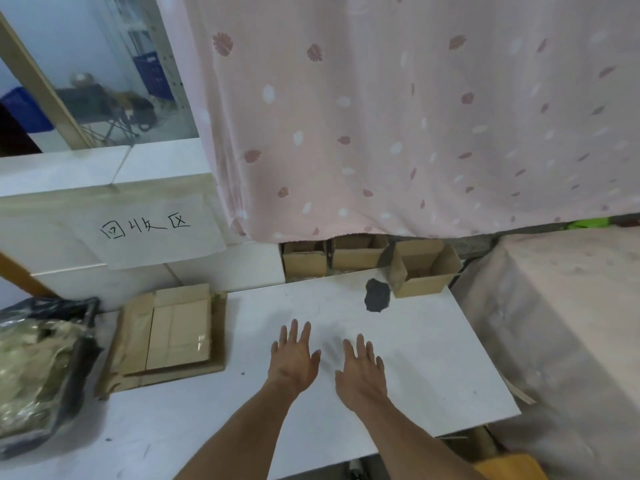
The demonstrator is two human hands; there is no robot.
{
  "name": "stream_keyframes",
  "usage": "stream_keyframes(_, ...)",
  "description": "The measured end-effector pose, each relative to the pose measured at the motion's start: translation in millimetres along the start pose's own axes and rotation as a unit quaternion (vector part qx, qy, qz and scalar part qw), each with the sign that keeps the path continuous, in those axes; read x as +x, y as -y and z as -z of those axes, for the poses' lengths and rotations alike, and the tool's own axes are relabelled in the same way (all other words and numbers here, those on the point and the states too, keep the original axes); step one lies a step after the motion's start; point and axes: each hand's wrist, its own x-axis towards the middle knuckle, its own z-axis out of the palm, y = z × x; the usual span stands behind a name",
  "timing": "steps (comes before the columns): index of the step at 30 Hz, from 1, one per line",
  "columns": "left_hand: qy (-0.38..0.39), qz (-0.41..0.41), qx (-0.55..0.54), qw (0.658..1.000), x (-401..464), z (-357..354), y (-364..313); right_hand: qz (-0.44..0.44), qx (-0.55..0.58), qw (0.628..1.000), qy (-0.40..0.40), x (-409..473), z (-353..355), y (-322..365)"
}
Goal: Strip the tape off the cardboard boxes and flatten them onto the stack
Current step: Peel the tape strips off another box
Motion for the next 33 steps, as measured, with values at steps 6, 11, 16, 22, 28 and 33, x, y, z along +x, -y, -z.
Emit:
stream_keyframes(6,-0.009,0.008,-0.011,1.0,65.3,18.7,-14.8,0.004,0.005,1.0,0.014,50.0,4.8,-20.4)
stream_keyframes(11,-0.036,0.027,-0.023,0.999,120.8,39.2,-23.6,0.026,0.031,0.999,0.02,88.5,7.5,-36.5)
stream_keyframes(16,-0.086,0.037,-0.025,0.995,170.9,55.6,-26.4,0.022,0.027,0.999,0.011,112.6,10.2,-69.4)
stream_keyframes(22,-0.127,0.026,0.032,0.991,213.8,67.4,-29.9,0.007,0.006,1.0,0.009,140.2,20.8,-107.2)
stream_keyframes(28,-0.149,0.06,0.138,0.977,225.5,70.2,-37.6,0.003,0.01,1.0,0.007,154.1,17.0,-112.5)
stream_keyframes(33,-0.174,0.016,0.151,0.973,195.0,59.8,-36.5,0.021,0.022,1.0,0.007,146.9,10.4,-95.4)
